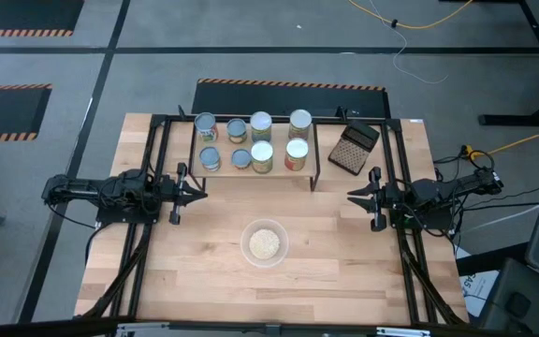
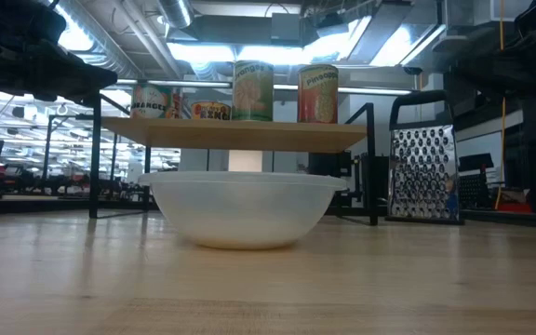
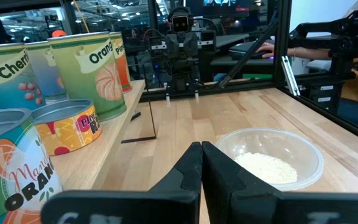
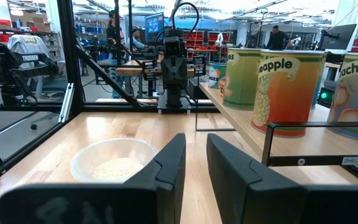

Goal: Pick and place cans onto a shelf
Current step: Return to Home Position

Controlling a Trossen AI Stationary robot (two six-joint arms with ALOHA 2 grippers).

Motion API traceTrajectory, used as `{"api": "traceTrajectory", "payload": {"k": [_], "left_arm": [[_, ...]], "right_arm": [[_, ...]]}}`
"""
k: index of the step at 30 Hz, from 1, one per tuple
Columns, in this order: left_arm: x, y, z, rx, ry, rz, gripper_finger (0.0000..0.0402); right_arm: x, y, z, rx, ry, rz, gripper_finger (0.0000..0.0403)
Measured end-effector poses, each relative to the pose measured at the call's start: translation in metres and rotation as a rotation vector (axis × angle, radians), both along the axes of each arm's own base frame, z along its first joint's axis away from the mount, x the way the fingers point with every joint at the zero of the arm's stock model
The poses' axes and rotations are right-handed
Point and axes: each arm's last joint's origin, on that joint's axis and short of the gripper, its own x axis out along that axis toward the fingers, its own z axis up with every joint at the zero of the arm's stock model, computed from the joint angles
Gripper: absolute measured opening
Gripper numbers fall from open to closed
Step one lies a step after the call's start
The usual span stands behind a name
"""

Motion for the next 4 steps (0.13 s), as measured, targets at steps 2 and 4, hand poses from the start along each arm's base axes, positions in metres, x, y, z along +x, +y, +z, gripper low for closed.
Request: {"api": "traceTrajectory", "payload": {"k": [2, 4], "left_arm": [[0.0, 0.0, 0.0, 0.0, 0.0, 0.0, 0.0], [0.0, 0.0, 0.0, 0.0, 0.0, 0.0, 0.0]], "right_arm": [[0.0, 0.0, 0.0, 0.0, 0.0, 0.0, 0.0071], [0.0, 0.0, 0.0, 0.0, 0.0, 0.0, 0.0071]]}}
